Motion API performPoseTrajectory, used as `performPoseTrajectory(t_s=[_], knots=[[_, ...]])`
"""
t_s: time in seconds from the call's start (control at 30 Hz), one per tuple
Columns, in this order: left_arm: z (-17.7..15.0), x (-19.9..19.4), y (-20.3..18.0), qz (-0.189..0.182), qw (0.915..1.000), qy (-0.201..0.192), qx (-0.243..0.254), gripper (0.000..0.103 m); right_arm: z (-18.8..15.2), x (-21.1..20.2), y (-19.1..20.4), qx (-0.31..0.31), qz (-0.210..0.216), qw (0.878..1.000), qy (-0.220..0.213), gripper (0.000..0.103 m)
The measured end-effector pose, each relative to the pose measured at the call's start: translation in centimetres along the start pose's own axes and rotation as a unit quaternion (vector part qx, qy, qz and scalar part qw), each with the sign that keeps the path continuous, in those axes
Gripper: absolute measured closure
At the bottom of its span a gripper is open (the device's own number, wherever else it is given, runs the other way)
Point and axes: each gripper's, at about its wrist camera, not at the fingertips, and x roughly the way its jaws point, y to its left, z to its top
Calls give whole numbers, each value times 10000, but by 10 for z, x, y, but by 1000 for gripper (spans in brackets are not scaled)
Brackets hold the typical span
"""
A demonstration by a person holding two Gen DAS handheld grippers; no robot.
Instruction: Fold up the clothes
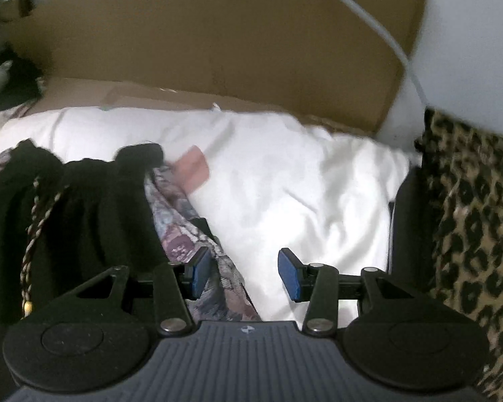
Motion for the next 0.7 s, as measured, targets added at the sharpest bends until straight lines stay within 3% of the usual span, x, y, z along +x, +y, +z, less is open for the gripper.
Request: performPoseTrajectory(t_s=[0.13,0.2,0.23,0.27,0.57,0.7], knots=[[2,13,-4,25,9999,55,121,36,-6,16,-1,53,82,9997,215,52],[2,19,-6,46,9998,90,168,36,-8,23,1,-21,110,9994,315,59],[2,21,-6,67,9998,108,169,36,-10,25,0,7,199,9992,347,83],[1,23,-6,84,9997,122,172,36,-10,26,0,36,220,9990,380,94],[-4,23,-7,112,9997,94,191,36,1,15,-14,26,-300,9994,142,103],[-1,20,-7,99,9998,20,159,36,2,17,-15,-5,-439,9986,281,101]])
